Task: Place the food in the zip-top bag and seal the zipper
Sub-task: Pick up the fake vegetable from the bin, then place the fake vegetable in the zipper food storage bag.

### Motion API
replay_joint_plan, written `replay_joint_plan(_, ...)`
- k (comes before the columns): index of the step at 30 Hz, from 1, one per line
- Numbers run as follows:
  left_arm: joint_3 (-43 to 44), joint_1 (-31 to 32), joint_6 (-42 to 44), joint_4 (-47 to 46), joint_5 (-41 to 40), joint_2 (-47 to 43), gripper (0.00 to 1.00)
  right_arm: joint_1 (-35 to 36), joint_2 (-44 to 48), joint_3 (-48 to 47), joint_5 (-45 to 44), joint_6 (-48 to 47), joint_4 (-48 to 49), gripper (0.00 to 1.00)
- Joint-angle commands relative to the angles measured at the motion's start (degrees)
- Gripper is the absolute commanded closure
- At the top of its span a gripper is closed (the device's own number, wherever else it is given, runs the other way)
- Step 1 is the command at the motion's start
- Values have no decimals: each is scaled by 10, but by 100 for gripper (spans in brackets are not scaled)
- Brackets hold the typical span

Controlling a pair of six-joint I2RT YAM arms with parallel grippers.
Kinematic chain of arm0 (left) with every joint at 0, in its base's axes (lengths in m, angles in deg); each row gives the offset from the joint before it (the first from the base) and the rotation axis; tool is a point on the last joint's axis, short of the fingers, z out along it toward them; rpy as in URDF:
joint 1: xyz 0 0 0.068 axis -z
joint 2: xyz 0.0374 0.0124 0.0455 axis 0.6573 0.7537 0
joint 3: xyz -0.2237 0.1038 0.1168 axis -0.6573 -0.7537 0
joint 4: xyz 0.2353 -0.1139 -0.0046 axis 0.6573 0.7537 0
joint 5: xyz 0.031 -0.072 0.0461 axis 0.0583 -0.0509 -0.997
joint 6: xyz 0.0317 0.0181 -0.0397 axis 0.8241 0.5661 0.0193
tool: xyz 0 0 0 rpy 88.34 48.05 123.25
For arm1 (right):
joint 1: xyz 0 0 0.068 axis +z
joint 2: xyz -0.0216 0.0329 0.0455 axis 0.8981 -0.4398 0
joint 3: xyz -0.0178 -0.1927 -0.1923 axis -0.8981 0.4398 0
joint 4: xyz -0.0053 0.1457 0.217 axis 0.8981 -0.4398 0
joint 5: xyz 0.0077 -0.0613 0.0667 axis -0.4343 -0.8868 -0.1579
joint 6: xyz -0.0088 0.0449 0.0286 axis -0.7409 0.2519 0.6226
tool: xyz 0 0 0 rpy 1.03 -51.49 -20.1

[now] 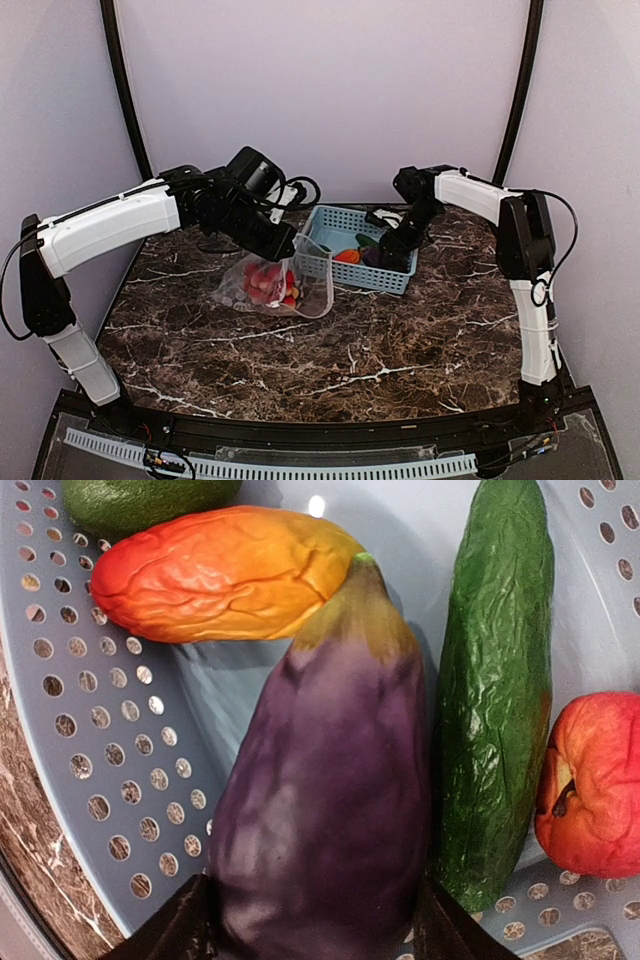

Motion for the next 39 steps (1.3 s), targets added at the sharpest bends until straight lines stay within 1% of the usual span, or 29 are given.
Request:
replay_joint_plan(1,-6,-1,-19,-18,6,-20,99,6,-8,6,-19,11,-16,44)
replay_joint_plan(4,-6,-1,-24,-22,4,-15,99,5,1,-2,-23,10,-12,55)
replay_joint_plan(7,-6,-1,-30,-26,-3,-10,99,2,24,-14,-16,10,-9,62)
replay_joint_plan(10,-7,-2,-43,-34,-12,-8,99,-5,64,-10,19,6,6,64)
replay_joint_plan(13,-14,-2,-60,-48,-22,-9,99,-8,125,13,85,-6,26,67)
replay_joint_plan(17,-25,-3,-87,-76,-19,-10,99,-5,199,59,195,-17,56,68)
replay_joint_plan(20,-31,-4,-103,-96,-15,-11,99,3,235,81,263,-24,46,67)
replay_joint_plan(27,-43,-4,-118,-110,-15,-14,99,45,289,157,362,-34,34,67)
replay_joint_plan(34,-90,-4,-114,-171,-12,-49,99,85,276,196,389,-29,4,66)
replay_joint_plan(39,-100,-4,-109,-183,-2,-62,99,97,241,174,383,-1,-1,65)
